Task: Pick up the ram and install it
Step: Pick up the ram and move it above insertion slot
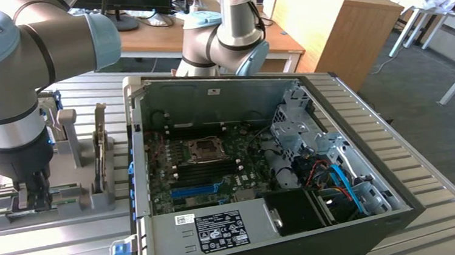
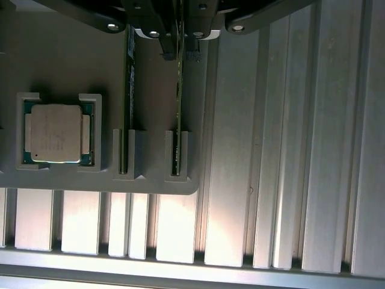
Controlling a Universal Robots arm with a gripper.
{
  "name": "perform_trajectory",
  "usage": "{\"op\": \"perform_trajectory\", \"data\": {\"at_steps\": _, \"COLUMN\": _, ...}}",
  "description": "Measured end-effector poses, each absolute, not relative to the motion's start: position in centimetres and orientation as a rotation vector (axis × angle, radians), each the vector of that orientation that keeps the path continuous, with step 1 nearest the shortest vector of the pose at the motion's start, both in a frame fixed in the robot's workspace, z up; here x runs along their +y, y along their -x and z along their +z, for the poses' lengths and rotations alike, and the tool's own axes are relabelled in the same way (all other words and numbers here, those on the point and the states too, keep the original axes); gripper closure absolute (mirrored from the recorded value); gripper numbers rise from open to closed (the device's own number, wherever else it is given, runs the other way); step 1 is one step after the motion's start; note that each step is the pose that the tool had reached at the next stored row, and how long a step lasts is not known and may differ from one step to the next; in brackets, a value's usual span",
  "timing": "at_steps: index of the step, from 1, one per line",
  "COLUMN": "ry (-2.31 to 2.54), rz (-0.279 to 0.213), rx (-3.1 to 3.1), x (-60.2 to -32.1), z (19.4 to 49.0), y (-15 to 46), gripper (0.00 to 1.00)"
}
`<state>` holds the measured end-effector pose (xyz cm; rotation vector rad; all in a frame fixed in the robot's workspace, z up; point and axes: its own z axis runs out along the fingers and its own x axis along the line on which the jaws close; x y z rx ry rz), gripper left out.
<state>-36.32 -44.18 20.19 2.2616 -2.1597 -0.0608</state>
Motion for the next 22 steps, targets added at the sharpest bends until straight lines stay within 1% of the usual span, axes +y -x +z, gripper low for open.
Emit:
{"op": "perform_trajectory", "data": {"at_steps": 1, "ry": -2.262, "rz": -0.061, "rx": -2.160, "x": -44.18, "z": 20.19, "y": 36.32, "gripper": 0.81}}
{"op": "perform_trajectory", "data": {"at_steps": 2, "ry": -2.262, "rz": -0.061, "rx": -2.160, "x": -44.17, "z": 20.19, "y": 36.32, "gripper": 0.88}}
{"op": "perform_trajectory", "data": {"at_steps": 22, "ry": -2.247, "rz": -0.061, "rx": -2.175, "x": -44.17, "z": 20.19, "y": 36.32, "gripper": 0.89}}
